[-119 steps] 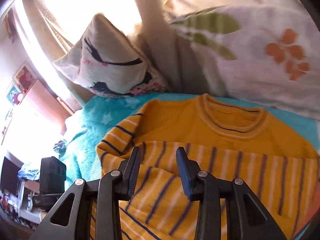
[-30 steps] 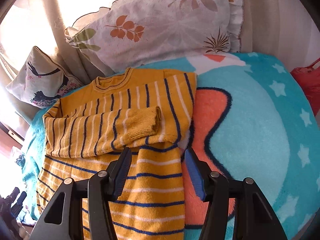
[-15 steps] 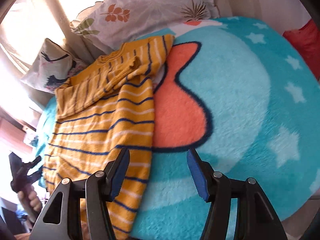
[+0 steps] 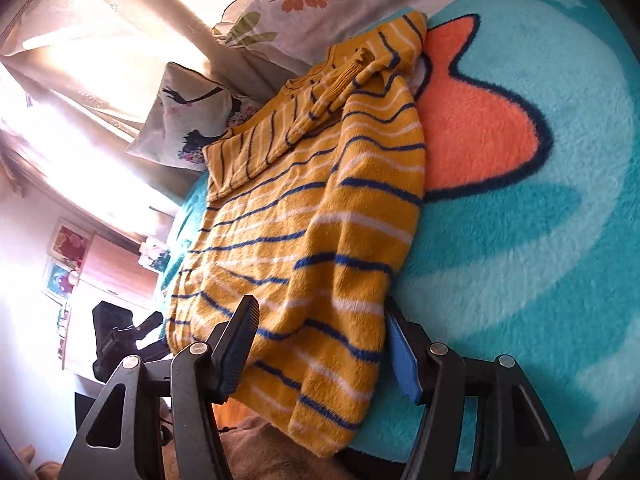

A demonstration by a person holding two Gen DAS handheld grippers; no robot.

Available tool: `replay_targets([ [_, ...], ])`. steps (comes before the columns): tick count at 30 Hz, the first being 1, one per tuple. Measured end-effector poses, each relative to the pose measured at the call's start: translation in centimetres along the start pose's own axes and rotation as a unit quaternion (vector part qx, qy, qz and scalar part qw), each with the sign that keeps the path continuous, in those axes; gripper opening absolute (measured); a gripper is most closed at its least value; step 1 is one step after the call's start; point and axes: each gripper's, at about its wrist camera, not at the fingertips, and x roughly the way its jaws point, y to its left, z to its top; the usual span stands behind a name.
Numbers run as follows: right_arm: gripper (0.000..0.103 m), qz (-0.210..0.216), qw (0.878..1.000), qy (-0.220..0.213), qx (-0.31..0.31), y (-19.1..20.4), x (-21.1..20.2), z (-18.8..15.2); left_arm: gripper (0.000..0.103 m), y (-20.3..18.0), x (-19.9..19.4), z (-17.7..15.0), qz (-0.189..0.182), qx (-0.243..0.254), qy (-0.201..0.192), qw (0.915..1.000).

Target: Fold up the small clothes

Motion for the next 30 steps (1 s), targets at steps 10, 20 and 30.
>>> replay_targets([
  [10,0.067,0.035,0.999,-0.012,-0.028,2.1,-0.4,-5.2,0.052,-2.1,0.2,-2.2,0.044,0.032,-0.011,0.9985],
  [20,0.009,0.019,0.999,-0.033,-0.004,1.1,0.1,-5.5,0.005,-2.1,-1.0,-1.9,0.063,0.000,-0.032,0.9975],
  [30,0.007,0.081,0.993,-0.072,-0.042,2.0,-7.6,-8.0,0.004,-4.7,-6.8,-5.7,0.029,0.034,-0.084,0.9955],
])
